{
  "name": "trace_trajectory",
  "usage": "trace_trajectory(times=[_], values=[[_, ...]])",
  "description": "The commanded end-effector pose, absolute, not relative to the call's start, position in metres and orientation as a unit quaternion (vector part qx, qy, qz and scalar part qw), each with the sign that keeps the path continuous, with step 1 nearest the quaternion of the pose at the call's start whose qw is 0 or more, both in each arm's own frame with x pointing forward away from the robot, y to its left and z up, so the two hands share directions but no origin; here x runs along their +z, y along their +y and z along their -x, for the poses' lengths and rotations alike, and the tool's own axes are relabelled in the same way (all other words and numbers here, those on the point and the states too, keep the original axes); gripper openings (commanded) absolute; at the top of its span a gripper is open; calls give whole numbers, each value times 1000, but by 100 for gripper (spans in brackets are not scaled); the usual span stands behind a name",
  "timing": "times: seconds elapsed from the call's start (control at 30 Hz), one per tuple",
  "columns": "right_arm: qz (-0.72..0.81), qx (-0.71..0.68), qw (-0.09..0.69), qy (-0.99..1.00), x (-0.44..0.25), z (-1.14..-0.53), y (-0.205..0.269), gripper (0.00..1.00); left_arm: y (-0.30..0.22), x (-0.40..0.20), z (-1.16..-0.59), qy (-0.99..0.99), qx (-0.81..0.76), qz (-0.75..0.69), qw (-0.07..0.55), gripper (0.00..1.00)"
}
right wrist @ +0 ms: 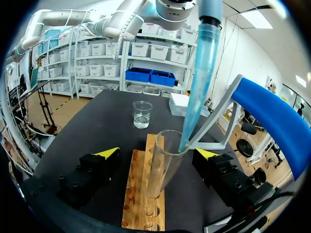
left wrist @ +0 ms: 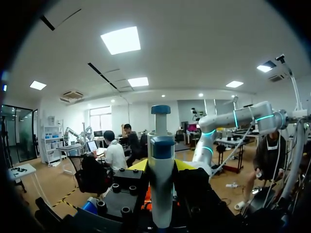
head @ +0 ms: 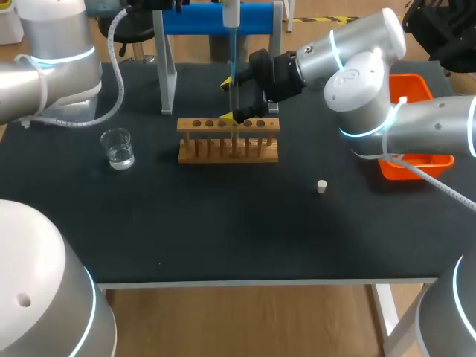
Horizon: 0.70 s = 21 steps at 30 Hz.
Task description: Invert the test tube, pick up the pipette, mount the tip to pipette, aspirate from beaker and dispense into the tube, eject the tip, return the pipette, and cap with the stopper.
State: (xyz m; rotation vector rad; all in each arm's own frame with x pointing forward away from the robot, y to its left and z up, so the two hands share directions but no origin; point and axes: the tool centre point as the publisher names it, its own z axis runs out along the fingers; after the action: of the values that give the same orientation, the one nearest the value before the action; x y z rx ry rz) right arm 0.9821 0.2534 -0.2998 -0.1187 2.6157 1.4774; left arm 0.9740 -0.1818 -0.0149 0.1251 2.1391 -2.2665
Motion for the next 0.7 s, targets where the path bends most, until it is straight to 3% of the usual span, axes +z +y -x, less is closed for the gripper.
trace_trajectory(times=[0.03,0.7], values=[[40,490,66,868,-300,-983,253,100,-183,-15,-979,685,-727,-45,7,0],[40,490,66,868,-300,-983,253,100,-188,-15,-972,681,-730,-55,-7,0]])
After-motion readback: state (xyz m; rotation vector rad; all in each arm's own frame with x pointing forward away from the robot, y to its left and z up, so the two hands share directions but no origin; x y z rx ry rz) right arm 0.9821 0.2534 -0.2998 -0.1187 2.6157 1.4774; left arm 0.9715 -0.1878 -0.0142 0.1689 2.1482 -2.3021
